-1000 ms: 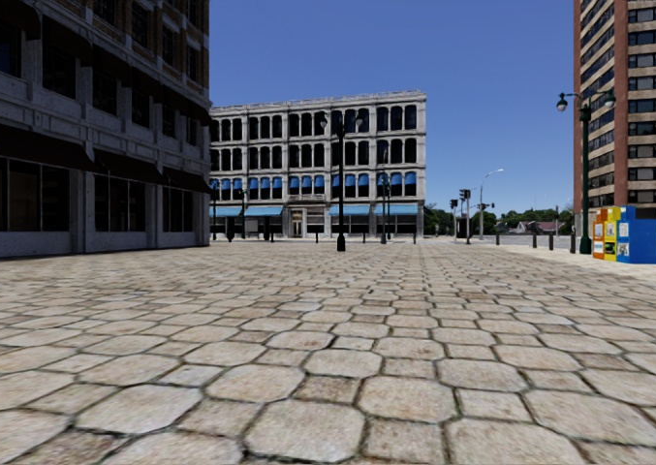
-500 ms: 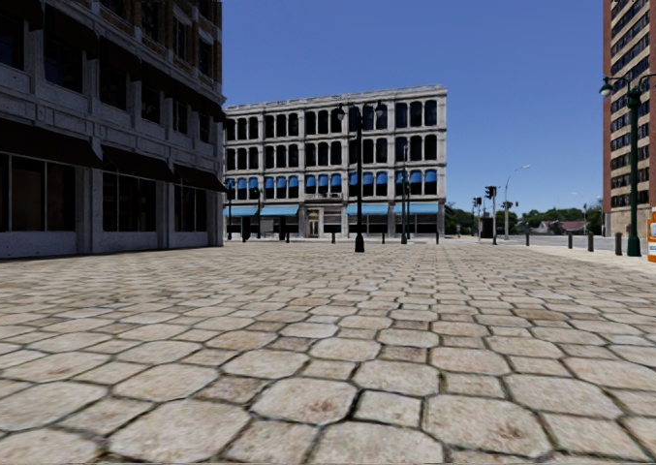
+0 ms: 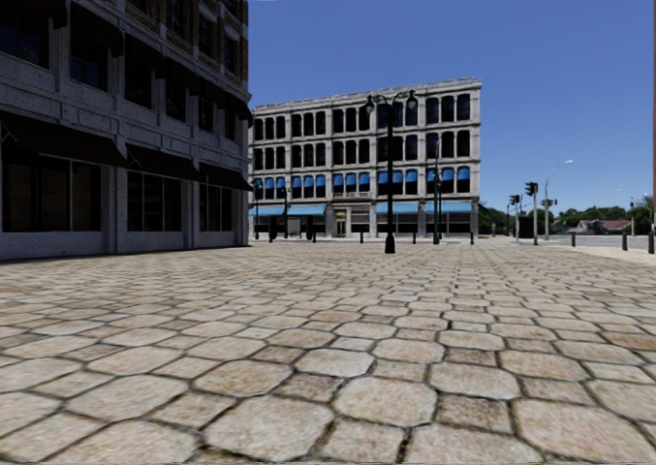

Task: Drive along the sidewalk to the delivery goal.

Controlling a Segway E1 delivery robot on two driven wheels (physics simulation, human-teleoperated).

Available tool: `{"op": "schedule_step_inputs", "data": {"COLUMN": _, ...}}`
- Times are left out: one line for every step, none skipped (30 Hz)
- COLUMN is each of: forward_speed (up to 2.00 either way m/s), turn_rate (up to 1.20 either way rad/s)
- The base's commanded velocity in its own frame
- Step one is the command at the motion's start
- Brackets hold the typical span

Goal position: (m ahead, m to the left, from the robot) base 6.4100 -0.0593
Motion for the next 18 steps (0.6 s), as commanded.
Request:
{"op": "schedule_step_inputs", "data": {"forward_speed": 1.14, "turn_rate": 0.17}}
{"op": "schedule_step_inputs", "data": {"forward_speed": 1.14, "turn_rate": 0.17}}
{"op": "schedule_step_inputs", "data": {"forward_speed": 1.12, "turn_rate": 0.31}}
{"op": "schedule_step_inputs", "data": {"forward_speed": 1.11, "turn_rate": 0.35}}
{"op": "schedule_step_inputs", "data": {"forward_speed": 1.1, "turn_rate": 0.18}}
{"op": "schedule_step_inputs", "data": {"forward_speed": 1.1, "turn_rate": 0.01}}
{"op": "schedule_step_inputs", "data": {"forward_speed": 1.1, "turn_rate": 0.01}}
{"op": "schedule_step_inputs", "data": {"forward_speed": 1.1, "turn_rate": 0.0}}
{"op": "schedule_step_inputs", "data": {"forward_speed": 1.1, "turn_rate": 0.0}}
{"op": "schedule_step_inputs", "data": {"forward_speed": 1.1, "turn_rate": 0.0}}
{"op": "schedule_step_inputs", "data": {"forward_speed": 1.1, "turn_rate": 0.0}}
{"op": "schedule_step_inputs", "data": {"forward_speed": 1.19, "turn_rate": 0.0}}
{"op": "schedule_step_inputs", "data": {"forward_speed": 1.34, "turn_rate": 0.0}}
{"op": "schedule_step_inputs", "data": {"forward_speed": 1.4, "turn_rate": 0.0}}
{"op": "schedule_step_inputs", "data": {"forward_speed": 1.4, "turn_rate": 0.0}}
{"op": "schedule_step_inputs", "data": {"forward_speed": 1.42, "turn_rate": 0.0}}
{"op": "schedule_step_inputs", "data": {"forward_speed": 1.42, "turn_rate": 0.0}}
{"op": "schedule_step_inputs", "data": {"forward_speed": 1.42, "turn_rate": 0.0}}
